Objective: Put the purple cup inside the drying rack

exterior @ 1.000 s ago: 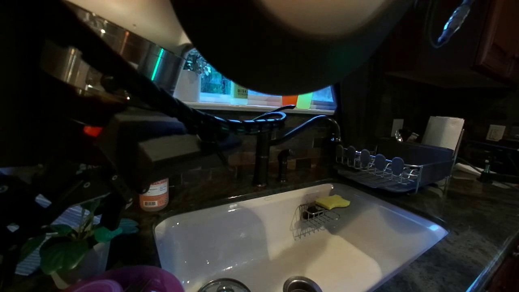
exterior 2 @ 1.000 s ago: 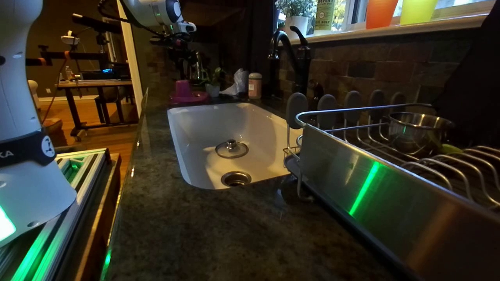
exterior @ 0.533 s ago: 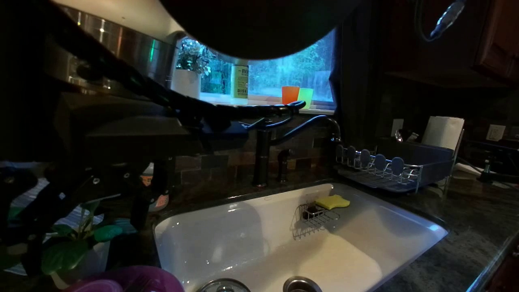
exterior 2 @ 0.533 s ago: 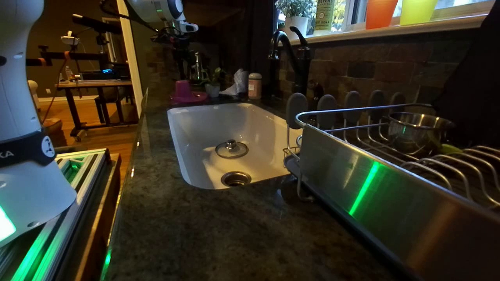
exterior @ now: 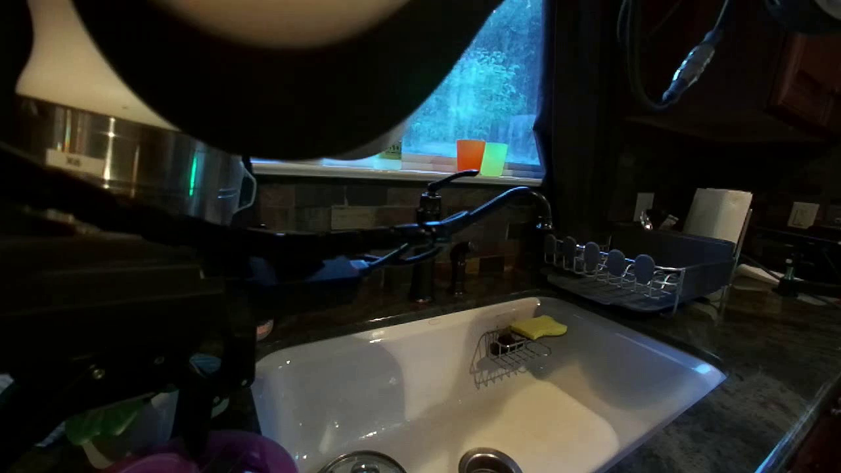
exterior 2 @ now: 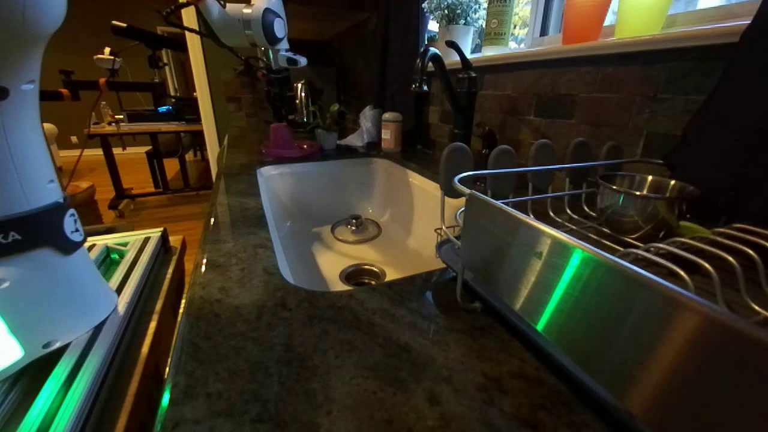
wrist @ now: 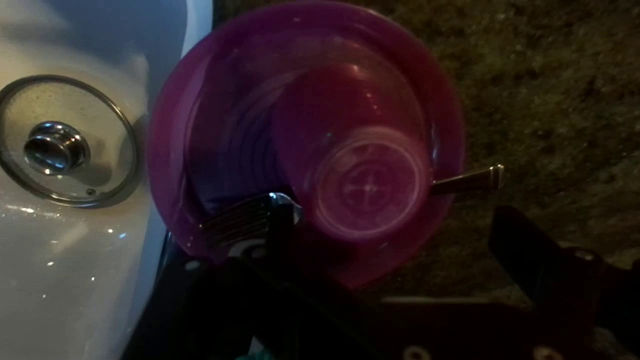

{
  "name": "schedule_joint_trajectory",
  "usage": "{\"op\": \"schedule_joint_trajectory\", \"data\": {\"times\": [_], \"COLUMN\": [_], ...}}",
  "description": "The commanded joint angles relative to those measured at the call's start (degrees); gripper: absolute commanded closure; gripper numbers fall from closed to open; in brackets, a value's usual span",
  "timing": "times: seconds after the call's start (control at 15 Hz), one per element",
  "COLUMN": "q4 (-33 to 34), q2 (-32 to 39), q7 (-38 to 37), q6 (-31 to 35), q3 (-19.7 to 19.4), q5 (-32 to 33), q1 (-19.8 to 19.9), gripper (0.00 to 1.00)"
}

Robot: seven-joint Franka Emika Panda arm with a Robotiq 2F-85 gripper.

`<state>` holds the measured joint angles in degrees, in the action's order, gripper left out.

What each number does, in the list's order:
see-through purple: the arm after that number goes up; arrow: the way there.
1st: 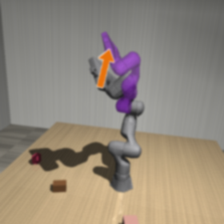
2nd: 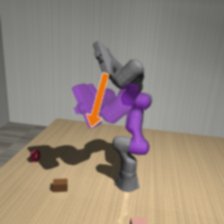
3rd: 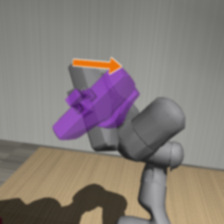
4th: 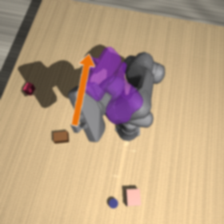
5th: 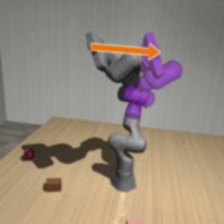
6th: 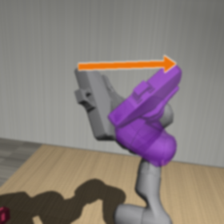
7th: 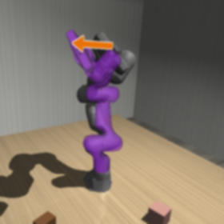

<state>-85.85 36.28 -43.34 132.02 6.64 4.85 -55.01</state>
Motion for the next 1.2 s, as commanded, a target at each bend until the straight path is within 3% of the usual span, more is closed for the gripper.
{"op": "schedule_joint_trajectory", "data": {"times": [0.0, 0.53, 0.6, 0.67, 0.87, 0.93, 1.13], "q4": [4.0, 5.3, 5.4, 5.6, 6.2, 6.5, 7.0], "q2": [3.6, 4.1, 4.1, 4.2, 4.6, 4.7, 4.3], "q7": [-1.5, -2.2, -2.2, -2.3, -2.3, -2.0, -1.7], "q6": [-2.9, -9.9, -10.4, -10.8, -10.8, -10.7, -11.7], "q3": [0.7, 0.5, 0.5, 0.6, 0.5, 0.4, 0.2], "q5": [-2.6, -3.4, -3.4, -3.4, -3.1, -2.7, -1.6], "q1": [0.4, 0.3, 0.3, 0.4, 0.4, 0.2, -0.4], "gripper": [0.00, 0.00, 0.06, 0.25, 0.50, 0.55, 0.55]}}
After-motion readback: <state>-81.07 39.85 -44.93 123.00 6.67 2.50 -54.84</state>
